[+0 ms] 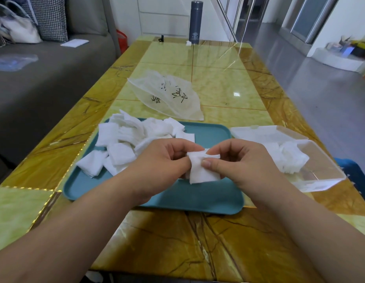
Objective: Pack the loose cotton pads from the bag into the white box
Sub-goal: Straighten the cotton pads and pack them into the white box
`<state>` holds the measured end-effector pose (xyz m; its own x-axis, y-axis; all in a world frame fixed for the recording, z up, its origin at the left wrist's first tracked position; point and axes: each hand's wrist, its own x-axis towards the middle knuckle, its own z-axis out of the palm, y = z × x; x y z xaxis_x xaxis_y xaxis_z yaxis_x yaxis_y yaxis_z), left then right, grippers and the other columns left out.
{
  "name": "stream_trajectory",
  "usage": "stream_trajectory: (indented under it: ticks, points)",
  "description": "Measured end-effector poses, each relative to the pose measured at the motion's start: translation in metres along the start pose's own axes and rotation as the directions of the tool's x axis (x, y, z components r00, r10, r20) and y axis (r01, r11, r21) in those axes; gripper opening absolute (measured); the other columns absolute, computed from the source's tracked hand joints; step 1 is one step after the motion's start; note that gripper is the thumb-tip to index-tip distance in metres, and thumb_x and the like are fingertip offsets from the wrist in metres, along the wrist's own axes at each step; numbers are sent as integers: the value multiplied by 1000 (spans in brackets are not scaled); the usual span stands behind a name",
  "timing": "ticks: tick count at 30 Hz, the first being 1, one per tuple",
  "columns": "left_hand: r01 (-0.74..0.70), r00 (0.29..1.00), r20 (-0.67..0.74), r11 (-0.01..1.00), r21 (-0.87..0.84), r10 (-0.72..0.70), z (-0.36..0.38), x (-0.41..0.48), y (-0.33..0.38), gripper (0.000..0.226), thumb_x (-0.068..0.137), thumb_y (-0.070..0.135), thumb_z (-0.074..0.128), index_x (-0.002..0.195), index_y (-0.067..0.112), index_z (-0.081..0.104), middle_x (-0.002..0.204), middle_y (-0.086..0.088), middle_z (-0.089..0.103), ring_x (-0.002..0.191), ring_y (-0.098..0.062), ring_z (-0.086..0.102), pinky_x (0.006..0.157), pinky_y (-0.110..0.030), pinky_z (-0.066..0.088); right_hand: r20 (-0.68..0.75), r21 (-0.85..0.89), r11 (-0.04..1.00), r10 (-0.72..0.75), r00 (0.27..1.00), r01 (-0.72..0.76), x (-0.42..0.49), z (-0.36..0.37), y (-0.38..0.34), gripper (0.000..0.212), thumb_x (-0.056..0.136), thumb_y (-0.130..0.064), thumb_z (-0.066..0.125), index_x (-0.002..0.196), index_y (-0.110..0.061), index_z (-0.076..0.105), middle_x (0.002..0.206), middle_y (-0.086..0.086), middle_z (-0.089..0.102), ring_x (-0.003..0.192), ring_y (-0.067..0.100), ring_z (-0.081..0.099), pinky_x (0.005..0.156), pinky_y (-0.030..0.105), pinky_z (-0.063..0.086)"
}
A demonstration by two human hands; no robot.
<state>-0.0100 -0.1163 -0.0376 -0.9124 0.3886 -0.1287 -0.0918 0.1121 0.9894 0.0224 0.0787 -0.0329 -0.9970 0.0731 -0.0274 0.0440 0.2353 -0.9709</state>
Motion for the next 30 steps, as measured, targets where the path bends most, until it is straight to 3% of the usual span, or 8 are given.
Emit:
stream_trajectory:
  ticks: [6,9,12,16,20,22,25,30]
  points:
    - [3,1000,29,1000,13,-3,1,1,0,22,97,0,64,111,11,77,98,-9,80,83,-15,72,74,-26,58,-19,-33,999,-19,1000,18,2,-2,3,18,73,-13,92,83,-19,79,69,2,62,64,11,56,63,27,48]
    - [69,996,62,994,-88,-63,-3,4,1,31,82,16,63,109,12,79,109,-19,76,90,-21,70,80,-38,57,-55,-70,997,-48,997,44,2,-1,5,33,74,-13,91,100,-27,76,89,-7,71,75,0,65,71,16,53]
    - [23,996,82,999,-28,-21,-1,2,0,30,86,29,71,111,14,78,108,-19,75,92,-23,71,80,-39,57,4,-76,996,-41,999,42,2,-1,7,36,82,-16,86,112,-32,75,105,-7,76,94,3,72,84,23,58]
    - [-37,999,-21,996,78,38,5,2,-6,24,87,5,67,105,17,78,101,-11,80,96,-31,74,85,-48,58,49,-44,999,-28,998,30,1,3,7,18,86,-13,83,101,-23,80,92,1,80,88,19,76,81,33,62]
    - [0,978,-208,998,58,12,7,8,-7,39,81,-5,53,97,20,78,90,0,80,80,-11,72,74,-30,57,-79,-86,996,-6,997,0,4,1,11,11,83,-18,85,90,-20,77,85,7,77,82,30,73,77,45,61]
    - [-11,955,-279,949,315,104,4,11,-14,34,88,1,56,102,26,74,97,11,77,93,-6,71,84,-25,55,-131,-97,995,2,991,-14,6,0,14,12,84,-17,83,89,-20,72,84,8,75,80,32,71,76,47,60]
    - [16,987,-124,711,703,100,-2,12,-20,40,92,25,66,132,30,64,124,18,64,120,-5,59,98,-18,41,-181,-130,990,21,983,-45,8,-1,18,16,87,-17,79,96,-25,68,89,6,72,72,16,64,70,33,55]
    - [-14,996,-42,612,791,78,-3,14,-20,47,92,27,69,138,29,60,133,12,62,117,-9,57,102,-23,44,-225,-110,987,87,970,-114,9,-3,20,20,91,-19,73,109,-28,72,98,-3,74,91,18,71,83,39,60]
